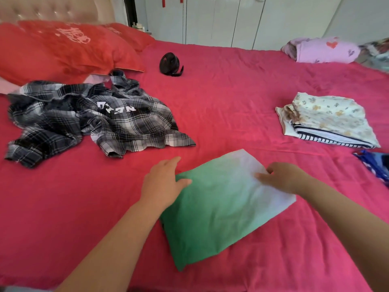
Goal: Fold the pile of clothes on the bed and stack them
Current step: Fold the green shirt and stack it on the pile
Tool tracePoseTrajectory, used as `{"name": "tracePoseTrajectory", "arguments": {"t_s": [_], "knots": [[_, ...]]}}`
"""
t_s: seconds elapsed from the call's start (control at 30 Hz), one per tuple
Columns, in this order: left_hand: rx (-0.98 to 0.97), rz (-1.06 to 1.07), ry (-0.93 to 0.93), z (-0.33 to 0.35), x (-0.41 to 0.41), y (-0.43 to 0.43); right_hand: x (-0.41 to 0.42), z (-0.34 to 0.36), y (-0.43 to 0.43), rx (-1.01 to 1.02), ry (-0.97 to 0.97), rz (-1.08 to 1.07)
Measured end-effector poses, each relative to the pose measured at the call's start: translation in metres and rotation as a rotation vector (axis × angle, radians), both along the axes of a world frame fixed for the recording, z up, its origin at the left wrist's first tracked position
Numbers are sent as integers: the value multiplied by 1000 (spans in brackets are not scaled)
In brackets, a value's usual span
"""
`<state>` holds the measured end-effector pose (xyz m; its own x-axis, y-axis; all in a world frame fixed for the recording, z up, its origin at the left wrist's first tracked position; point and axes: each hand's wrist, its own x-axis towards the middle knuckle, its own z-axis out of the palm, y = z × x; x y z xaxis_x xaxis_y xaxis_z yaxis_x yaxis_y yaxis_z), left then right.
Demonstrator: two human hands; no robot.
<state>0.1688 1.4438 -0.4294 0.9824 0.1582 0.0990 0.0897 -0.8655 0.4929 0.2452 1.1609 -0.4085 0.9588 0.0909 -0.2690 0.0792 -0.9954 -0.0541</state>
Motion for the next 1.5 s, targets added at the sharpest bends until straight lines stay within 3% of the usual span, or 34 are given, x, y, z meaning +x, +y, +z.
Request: {"name": "tracePoseTrajectory", "arguments": {"t_s": [0.07,0.23,0.47,0.9,1.17,1.27,1.4,1.5], "knots": [[73,92,-8,-13,-13,-6,-10,-17,-12,10,64,-42],[-60,221,78,-52,-64,-30,-23,-48,-16,275,-53,-74],[15,282,160,-58,-68,-61,-32,-70,-2,306,-138,-47],[-119,89,51,-47,-50,-50,-49,-57,-11,293,-315,2],[-56,-109,-73,-6,-12,-135,-70,-19,-110,276,-502,-181],[-85,-131,-13,-6,-2,-178,-81,-14,-154,279,-589,-286],[-76,-169,256,-29,-4,-218,-99,-45,-188,228,-395,-354],[-53,-142,311,-44,-7,-229,-108,-73,-198,224,-248,-390]]}}
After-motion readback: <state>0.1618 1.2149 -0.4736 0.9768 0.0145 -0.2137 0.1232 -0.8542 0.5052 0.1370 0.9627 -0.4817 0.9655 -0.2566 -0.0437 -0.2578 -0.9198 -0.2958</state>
